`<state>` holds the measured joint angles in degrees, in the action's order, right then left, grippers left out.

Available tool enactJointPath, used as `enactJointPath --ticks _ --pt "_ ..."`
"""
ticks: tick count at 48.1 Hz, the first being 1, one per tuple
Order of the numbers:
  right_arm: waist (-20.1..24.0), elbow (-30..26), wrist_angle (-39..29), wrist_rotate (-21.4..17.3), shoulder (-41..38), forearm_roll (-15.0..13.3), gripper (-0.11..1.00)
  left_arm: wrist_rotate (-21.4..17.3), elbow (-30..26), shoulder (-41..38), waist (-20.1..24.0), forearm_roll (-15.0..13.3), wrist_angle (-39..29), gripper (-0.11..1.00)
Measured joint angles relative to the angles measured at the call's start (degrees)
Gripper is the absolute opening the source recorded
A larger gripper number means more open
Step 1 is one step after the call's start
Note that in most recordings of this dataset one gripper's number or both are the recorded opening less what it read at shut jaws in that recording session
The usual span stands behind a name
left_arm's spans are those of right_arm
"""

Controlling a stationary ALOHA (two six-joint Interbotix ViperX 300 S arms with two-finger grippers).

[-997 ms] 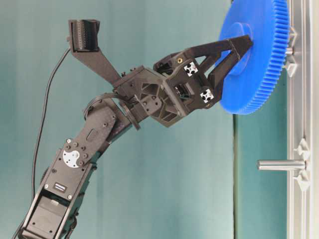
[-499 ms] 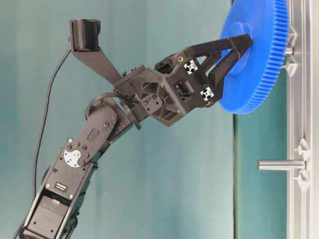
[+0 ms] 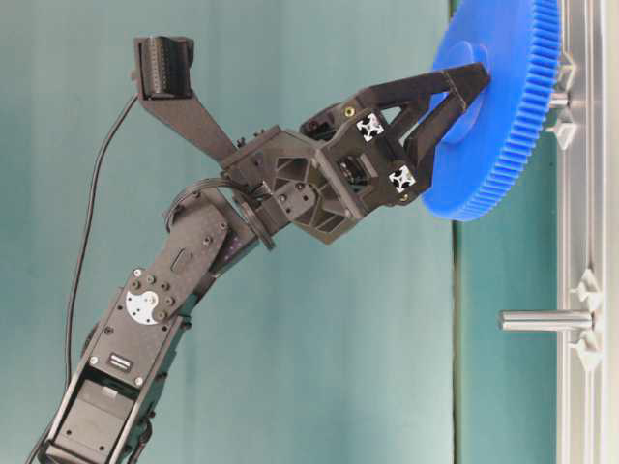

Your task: Insert the large gear onto the shaft.

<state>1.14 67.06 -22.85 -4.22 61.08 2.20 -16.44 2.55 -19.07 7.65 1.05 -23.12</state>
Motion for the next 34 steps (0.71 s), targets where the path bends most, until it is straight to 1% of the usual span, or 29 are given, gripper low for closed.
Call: enactJointPath --ticks 11,34 --pt "0.0 0.09 0.0 -1.41 0.0 0.0 0.13 0.0 0.35 0.09 0.0 0.0 0.09 0.84" --pt "0.0 0.0 0.0 -1.41 0.79 0.0 0.13 0.0 3.25 0.79 0.09 0.0 -0.88 0.84"
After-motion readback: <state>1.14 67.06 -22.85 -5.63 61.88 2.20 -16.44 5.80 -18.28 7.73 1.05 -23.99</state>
